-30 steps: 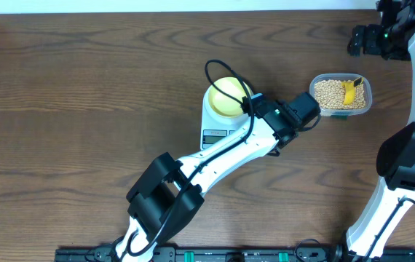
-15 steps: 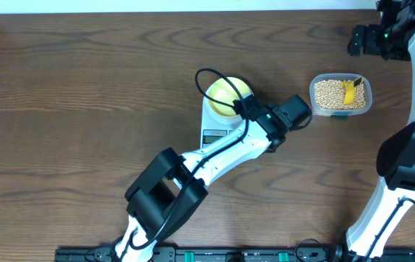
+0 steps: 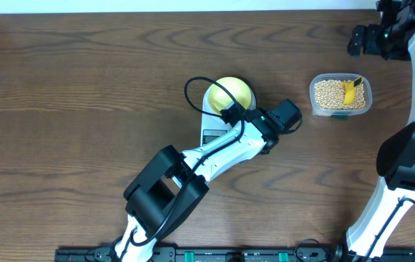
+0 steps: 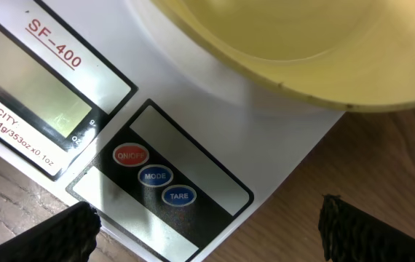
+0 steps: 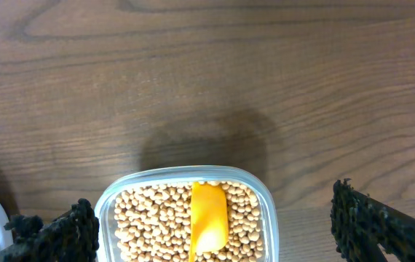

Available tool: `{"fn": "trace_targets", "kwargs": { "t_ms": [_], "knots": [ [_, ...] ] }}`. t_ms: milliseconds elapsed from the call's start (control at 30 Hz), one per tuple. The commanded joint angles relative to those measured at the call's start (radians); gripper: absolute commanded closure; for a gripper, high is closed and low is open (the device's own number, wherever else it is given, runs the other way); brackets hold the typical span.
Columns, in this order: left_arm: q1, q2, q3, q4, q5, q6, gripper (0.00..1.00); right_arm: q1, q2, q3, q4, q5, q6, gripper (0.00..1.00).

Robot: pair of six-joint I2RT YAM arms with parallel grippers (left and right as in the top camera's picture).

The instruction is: Scoop item into bowl and weigh 50g on scale

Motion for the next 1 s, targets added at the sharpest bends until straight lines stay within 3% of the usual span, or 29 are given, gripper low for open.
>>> {"fn": "trace_targets", "kwargs": {
  "t_ms": [0,967],
  "knots": [
    [0.007,0.027,-0.001,0.000,-0.021,-0.035,0.02,-0.004,0.009,0.011,-0.001,0.003,0.012,0.01],
    [0.026,0.039,-0.001,0.031,-0.092,-0.027,0.03,-0.004,0.009,0.011,-0.001,0.003,0.012,0.01]
  ]
}}
